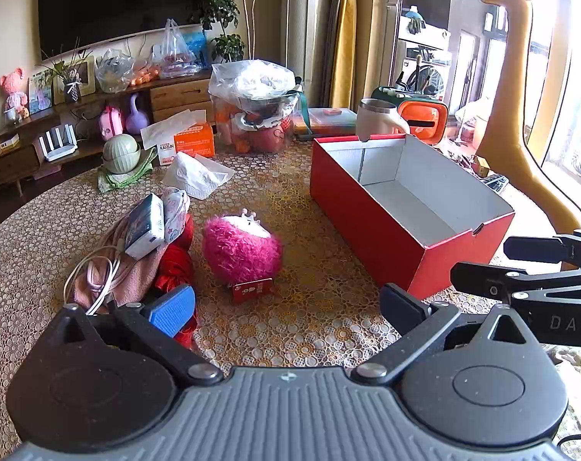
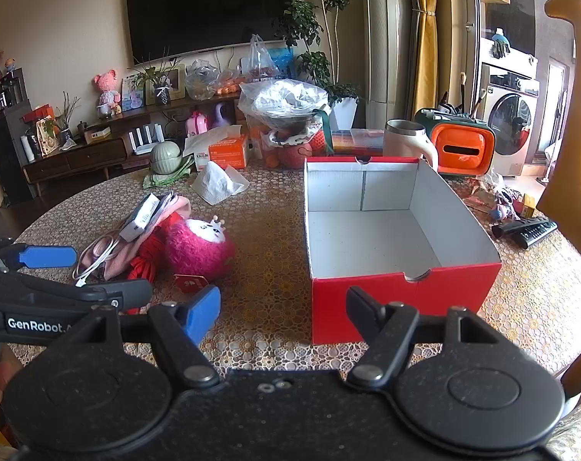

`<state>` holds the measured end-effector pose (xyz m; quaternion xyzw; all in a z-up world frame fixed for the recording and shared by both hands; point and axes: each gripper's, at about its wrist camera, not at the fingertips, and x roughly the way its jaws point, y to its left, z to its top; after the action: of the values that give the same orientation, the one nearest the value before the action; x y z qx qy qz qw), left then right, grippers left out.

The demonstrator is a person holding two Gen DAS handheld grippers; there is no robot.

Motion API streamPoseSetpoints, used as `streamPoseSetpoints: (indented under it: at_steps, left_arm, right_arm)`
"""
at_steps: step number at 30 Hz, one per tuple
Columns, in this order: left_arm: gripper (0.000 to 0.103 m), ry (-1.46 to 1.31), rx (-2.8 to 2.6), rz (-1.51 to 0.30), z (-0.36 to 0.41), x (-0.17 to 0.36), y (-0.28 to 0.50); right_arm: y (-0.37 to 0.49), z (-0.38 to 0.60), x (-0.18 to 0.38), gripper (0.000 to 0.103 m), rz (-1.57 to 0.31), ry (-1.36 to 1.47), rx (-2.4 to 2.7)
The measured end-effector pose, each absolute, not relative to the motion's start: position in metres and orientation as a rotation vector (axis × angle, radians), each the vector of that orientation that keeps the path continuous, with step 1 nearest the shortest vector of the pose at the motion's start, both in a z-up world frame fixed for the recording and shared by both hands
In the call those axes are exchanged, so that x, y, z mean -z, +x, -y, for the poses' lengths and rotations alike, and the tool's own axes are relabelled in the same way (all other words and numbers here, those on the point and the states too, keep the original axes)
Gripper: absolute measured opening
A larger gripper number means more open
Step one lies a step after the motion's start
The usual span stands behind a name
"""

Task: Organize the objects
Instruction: 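Move the left tool toward the pink fluffy plush toy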

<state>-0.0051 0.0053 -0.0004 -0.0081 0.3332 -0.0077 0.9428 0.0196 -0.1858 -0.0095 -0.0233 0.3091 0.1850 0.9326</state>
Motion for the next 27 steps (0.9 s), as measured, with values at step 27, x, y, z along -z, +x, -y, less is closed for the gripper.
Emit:
streamPoseSetpoints:
  at_steps: [27]
  left_arm:
    - [0.103,-0.042,0.030,-0.693,0.0010,0.0059,-0.0029]
  right_arm:
    - [0.0220,0.1866,0.0125,0.072,-0.639,-0.048,-0.371]
